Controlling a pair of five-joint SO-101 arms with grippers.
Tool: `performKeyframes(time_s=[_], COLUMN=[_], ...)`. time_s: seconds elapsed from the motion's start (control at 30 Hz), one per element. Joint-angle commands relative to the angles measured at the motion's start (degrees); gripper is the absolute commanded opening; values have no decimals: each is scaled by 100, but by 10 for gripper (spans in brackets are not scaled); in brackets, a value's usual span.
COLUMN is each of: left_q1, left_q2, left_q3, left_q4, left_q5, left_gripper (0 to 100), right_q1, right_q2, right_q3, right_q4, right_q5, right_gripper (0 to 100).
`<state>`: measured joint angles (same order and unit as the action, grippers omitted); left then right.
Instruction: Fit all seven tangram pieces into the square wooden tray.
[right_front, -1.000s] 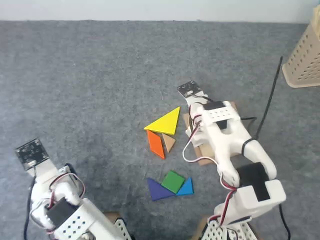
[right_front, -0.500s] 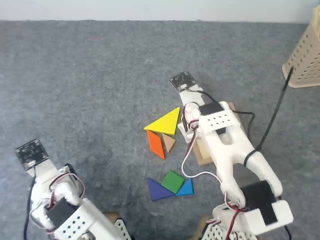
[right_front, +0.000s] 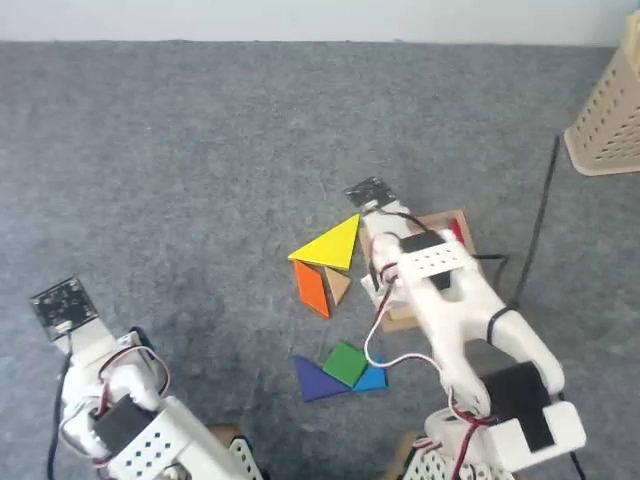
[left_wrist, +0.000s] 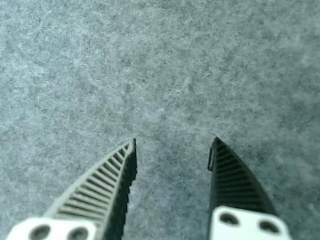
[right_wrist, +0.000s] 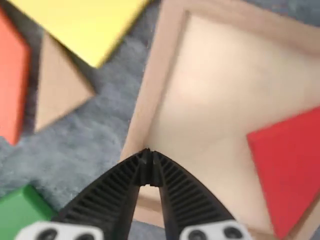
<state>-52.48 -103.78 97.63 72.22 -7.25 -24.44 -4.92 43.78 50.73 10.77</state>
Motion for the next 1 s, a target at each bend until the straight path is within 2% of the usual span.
performKeyframes(time_s=[0.0,0.17,0.37,0.53,0.67,0.87,0.97], left_q1=[9,9,9,9,9,9,9], left_q2=[-62,-62,-62,-62,-62,-62,-62], left_q3=[-110,-110,-110,-110,-110,-110,-110], left_q4=[18,18,18,18,18,18,18], left_q5=[53,53,53,53,53,53,53], left_gripper=[225,225,225,225,225,225,225], right_q1=[-382,-321,-136,-356,-681,-1015,-1024], right_q2=[207,251,40,13,690,1974,2404], right_q3=[-176,-695,-1855,-2980,-3393,-4299,-4721], right_q4=[-127,-31,971,1446,1429,1499,1490], right_q5=[18,-369,-466,-633,-1512,-3956,-4132], right_gripper=[13,13,14,17,37,287,284])
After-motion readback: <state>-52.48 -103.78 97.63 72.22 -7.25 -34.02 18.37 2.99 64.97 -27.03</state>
